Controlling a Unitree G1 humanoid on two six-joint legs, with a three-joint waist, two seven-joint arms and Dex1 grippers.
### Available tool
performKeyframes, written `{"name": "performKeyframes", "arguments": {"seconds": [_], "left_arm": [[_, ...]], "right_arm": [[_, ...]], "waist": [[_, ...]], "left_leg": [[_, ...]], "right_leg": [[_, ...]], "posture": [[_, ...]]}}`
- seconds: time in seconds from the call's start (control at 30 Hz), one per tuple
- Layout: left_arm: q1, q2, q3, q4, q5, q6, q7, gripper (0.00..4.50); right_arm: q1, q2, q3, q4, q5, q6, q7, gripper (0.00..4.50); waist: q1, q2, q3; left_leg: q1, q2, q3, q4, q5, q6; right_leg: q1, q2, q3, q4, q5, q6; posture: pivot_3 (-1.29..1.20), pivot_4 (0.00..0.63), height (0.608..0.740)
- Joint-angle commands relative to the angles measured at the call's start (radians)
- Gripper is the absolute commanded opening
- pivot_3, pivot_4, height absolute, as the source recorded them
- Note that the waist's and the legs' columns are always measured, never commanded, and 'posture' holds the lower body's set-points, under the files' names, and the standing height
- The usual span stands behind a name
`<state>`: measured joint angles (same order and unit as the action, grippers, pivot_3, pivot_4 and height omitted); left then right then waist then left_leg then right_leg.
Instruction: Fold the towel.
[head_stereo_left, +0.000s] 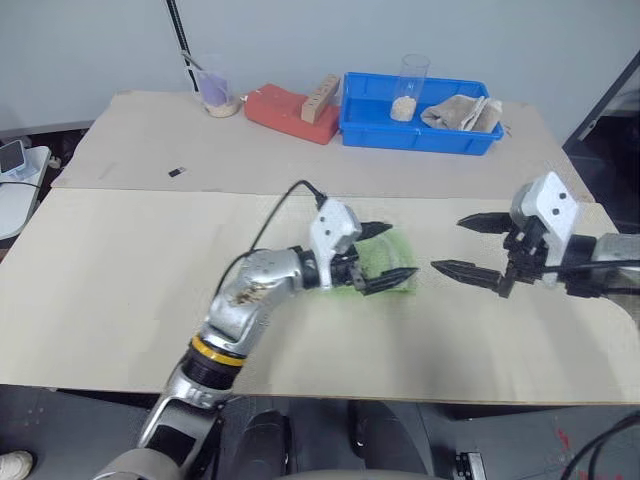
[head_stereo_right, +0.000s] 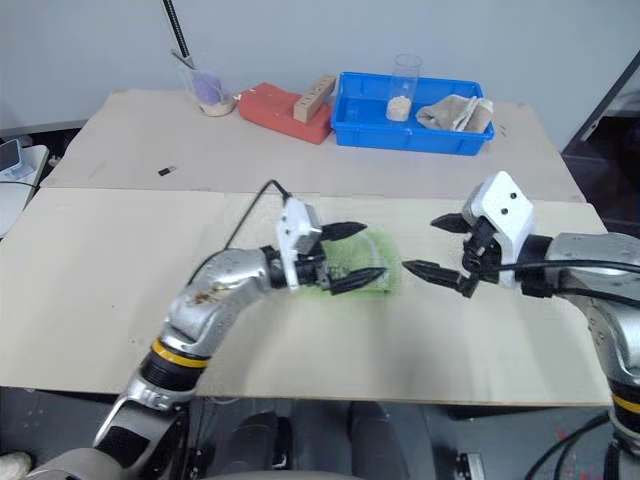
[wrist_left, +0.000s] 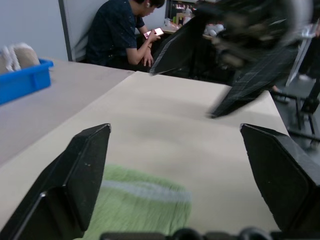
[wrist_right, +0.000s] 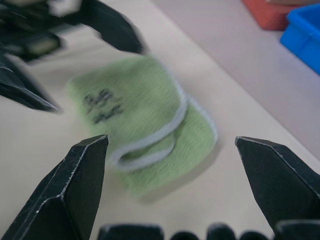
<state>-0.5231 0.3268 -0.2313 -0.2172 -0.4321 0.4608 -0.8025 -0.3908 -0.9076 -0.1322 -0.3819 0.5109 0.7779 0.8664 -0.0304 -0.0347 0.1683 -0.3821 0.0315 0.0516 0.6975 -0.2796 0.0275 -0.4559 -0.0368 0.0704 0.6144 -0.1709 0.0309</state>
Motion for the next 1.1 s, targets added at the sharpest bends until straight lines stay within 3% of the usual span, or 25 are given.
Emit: {"name": "performKeyframes", "arguments": {"seconds": [0.03,0.27,0.37,0.73,0.77,1.1], "left_arm": [[0.026,0.150,0.133,-0.094,-0.040,-0.005,-0.087,4.46],[0.087,0.459,0.266,-0.090,-0.078,-0.011,-0.293,4.46],[0.115,0.521,0.314,-0.082,-0.083,-0.036,-0.325,4.46],[0.169,0.531,0.381,-0.137,-0.186,-0.011,-0.366,4.46],[0.171,0.531,0.389,-0.140,-0.205,-0.009,-0.378,4.50],[0.181,0.520,0.384,-0.086,-0.181,-0.119,-0.437,4.50]], "right_arm": [[-0.093,0.091,0.086,0.092,-0.056,-0.036,-0.062,4.50],[-0.177,0.258,0.183,0.333,-0.180,-0.108,-0.161,4.50],[-0.201,0.302,0.219,0.419,-0.211,-0.137,-0.152,4.50],[-0.243,0.393,0.234,0.591,-0.222,-0.078,-0.125,4.50],[-0.244,0.396,0.235,0.594,-0.221,-0.071,-0.121,3.96],[-0.260,0.387,0.240,0.585,-0.256,-0.109,-0.090,0.60]], "waist": [[-0.008,0.000,0.000],[-0.009,0.000,0.000],[-0.003,0.000,0.000],[-0.010,0.000,0.000],[-0.010,0.000,0.000],[-0.012,0.000,0.000]], "left_leg": [[0.002,0.000,0.000,0.000,0.000,0.000],[0.000,0.000,0.001,-0.001,0.000,0.000],[-0.002,-0.001,0.001,-0.001,0.000,0.000],[-0.001,-0.001,0.000,-0.001,0.000,0.000],[-0.001,0.000,0.000,-0.001,0.000,0.000],[0.000,0.000,0.001,-0.001,0.000,0.000]], "right_leg": [[0.000,0.000,0.000,0.000,0.000,0.000],[-0.002,-0.001,-0.001,-0.002,0.000,0.000],[-0.002,-0.003,-0.002,-0.003,0.000,0.000],[-0.002,-0.003,-0.002,-0.002,0.003,-0.004],[-0.002,-0.003,-0.002,-0.002,0.003,-0.004],[-0.002,-0.002,-0.002,-0.001,0.002,-0.004]], "posture": [[0.00,0.150,0.714],[0.00,0.150,0.714],[0.00,0.150,0.714],[0.00,0.150,0.714],[0.00,0.150,0.714],[0.00,0.150,0.714]]}}
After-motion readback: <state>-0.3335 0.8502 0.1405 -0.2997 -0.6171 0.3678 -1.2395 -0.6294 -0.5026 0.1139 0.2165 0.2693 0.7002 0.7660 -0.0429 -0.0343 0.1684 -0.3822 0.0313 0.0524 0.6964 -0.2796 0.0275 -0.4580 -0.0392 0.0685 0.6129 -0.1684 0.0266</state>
